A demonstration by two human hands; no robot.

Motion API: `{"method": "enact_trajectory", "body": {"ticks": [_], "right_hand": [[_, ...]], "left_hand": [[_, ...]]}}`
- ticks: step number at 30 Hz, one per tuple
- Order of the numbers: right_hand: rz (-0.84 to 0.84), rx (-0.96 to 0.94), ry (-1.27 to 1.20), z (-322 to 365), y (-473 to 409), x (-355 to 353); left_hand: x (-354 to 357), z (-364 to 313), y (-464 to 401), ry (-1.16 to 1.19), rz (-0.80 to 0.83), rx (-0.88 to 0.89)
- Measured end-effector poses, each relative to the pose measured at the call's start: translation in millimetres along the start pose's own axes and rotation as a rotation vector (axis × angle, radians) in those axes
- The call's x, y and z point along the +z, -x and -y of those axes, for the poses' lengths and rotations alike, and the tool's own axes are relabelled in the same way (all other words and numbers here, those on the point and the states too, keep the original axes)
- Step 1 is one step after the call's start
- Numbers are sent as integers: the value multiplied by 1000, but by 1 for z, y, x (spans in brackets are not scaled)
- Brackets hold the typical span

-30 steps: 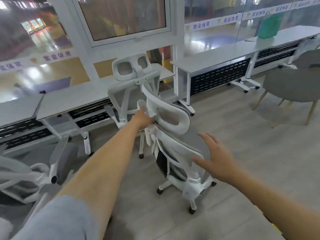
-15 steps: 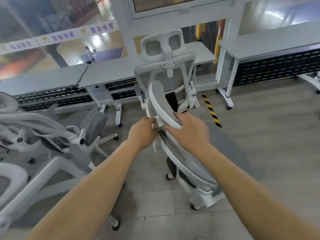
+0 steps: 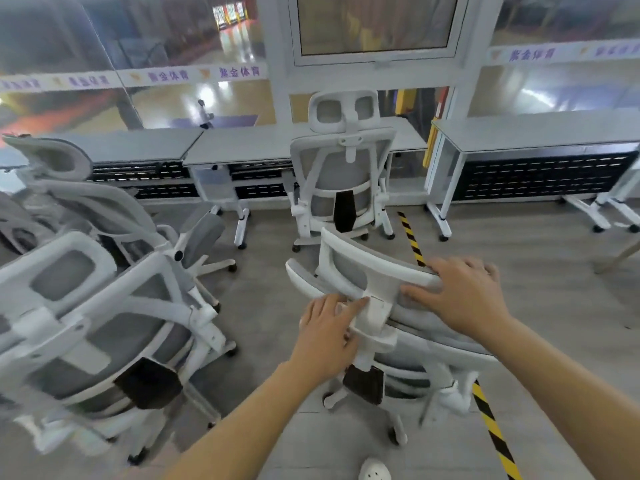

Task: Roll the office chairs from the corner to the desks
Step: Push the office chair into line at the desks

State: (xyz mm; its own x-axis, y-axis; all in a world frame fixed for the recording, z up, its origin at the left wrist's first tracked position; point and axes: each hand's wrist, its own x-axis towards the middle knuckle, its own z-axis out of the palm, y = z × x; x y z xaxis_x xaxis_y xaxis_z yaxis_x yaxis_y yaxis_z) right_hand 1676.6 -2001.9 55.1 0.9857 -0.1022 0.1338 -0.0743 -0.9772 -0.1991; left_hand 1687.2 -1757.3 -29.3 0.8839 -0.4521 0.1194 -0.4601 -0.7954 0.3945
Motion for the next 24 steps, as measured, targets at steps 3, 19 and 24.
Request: {"method": "enact_trajectory", "body": {"ticks": [3,19,24], "right_hand": [[-86,63,-13,-7,44,4],[-284,-237,-207,-52,178,-4],[-300,-200,-353,-58,215,8]], "left_hand": [[10,18,36,-30,-13,-11],[71,-37,207,-35,-271,-125],[83,-69,245,43,-313,-331]]}}
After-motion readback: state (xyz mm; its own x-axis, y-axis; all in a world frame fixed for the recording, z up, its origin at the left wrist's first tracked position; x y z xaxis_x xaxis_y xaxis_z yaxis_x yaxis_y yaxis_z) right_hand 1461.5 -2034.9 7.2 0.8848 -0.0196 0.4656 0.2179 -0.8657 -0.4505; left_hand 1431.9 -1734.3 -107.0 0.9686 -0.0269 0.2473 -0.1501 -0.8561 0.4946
